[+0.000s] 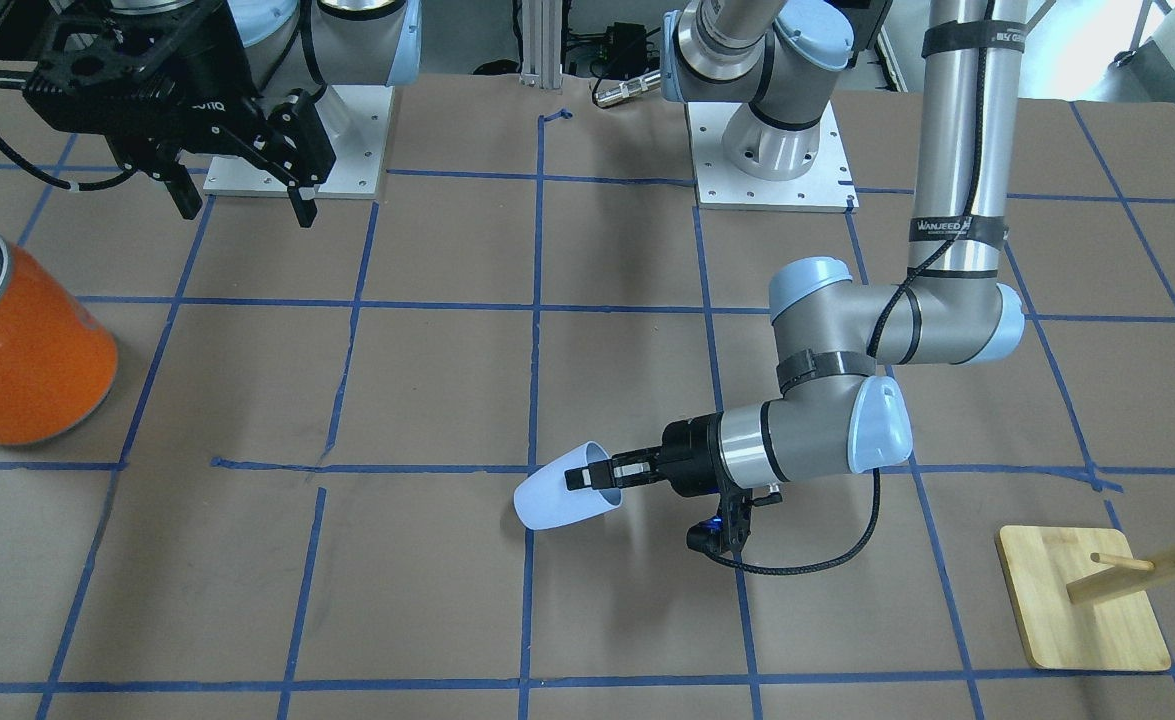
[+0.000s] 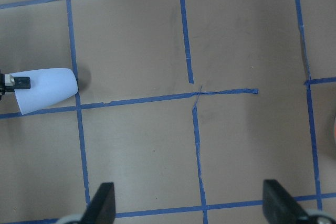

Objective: Flip cup
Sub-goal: 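Lift the cup with the left gripper and carry it toward the wooden stand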

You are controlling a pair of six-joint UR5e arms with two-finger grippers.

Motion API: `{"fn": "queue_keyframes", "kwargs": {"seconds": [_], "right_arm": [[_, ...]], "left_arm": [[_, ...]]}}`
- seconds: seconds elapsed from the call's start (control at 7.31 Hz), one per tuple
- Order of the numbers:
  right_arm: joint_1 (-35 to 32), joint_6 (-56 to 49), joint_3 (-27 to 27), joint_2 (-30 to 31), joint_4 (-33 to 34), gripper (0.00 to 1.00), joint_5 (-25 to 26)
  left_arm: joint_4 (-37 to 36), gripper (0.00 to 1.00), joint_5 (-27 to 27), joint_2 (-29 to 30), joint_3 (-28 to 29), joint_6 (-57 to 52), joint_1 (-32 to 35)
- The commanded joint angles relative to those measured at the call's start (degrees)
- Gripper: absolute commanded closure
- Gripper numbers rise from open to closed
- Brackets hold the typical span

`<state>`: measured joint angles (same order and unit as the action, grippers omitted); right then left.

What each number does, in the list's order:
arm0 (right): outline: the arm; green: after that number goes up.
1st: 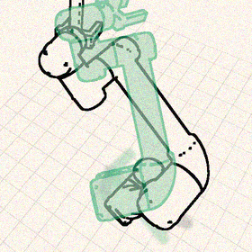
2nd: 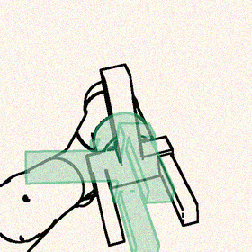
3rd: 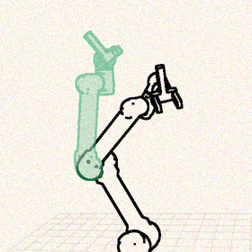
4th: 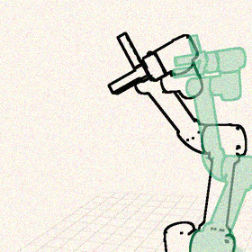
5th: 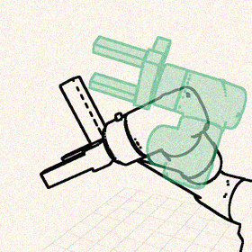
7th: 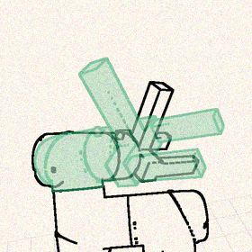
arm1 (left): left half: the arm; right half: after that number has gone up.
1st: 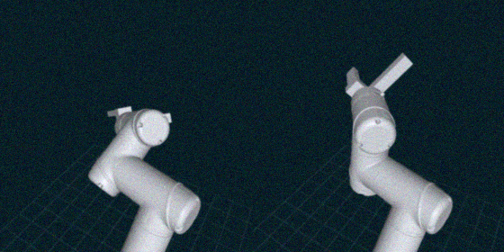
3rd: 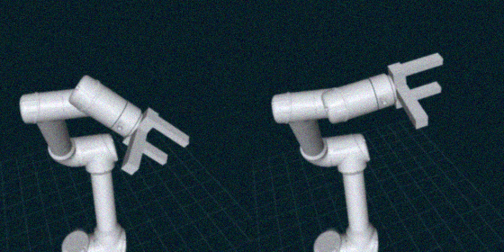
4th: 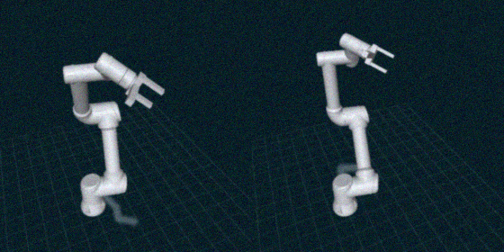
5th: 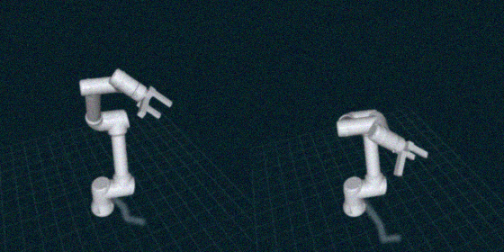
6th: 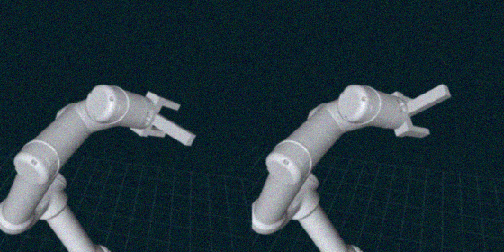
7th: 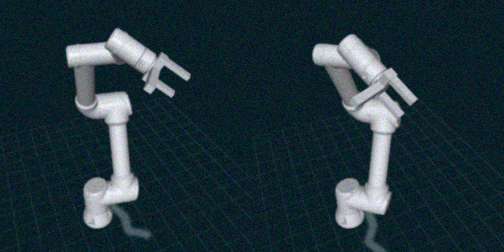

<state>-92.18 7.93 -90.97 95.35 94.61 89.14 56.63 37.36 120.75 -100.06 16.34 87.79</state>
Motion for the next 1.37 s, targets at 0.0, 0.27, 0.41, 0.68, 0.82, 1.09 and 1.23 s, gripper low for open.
{"fn": "queue_keyframes", "kwargs": {"seconds": [0.0, 0.27, 0.41, 0.68, 0.82, 1.09, 1.23], "right_arm": [[0.1, -0.2, -0.3, 0.0, -0.2, 0.0, 0.4], [0.2, -0.2, -0.6, -0.1, -0.3, 0.0, 0.7], [1.1, -0.7, -0.3, -0.2, 0.1, 0.0, 0.8], [3.8, -2.1, 0.5, -0.2, 0.1, 0.0, 0.9], [4.5, -2.8, 0.6, 0.2, -0.4, 0.0, 0.6], [4.0, -2.8, 0.4, 0.5, -0.8, 0.0, -0.3], [3.8, -7.2, 0.3, 0.6, -0.9, 0.0, -0.3]], "left_arm": [[-0.2, 1.0, 0.9, -2.3, 5.0, 8.1, -0.1], [0.3, 1.0, 12.9, -4.5, 8.7, 9.2, -0.1], [0.5, 1.0, 15.0, -5.2, 8.6, 8.5, -0.2], [0.5, 1.0, 29.4, -5.5, 10.2, -2.2, -0.8], [2.2, 1.0, 37.9, -5.3, 12.4, -11.5, -1.9], [8.0, 1.0, 47.7, -4.7, 16.0, -27.4, -4.8], [7.3, 1.0, 51.3, -3.6, 16.3, -32.9, -5.7]]}}
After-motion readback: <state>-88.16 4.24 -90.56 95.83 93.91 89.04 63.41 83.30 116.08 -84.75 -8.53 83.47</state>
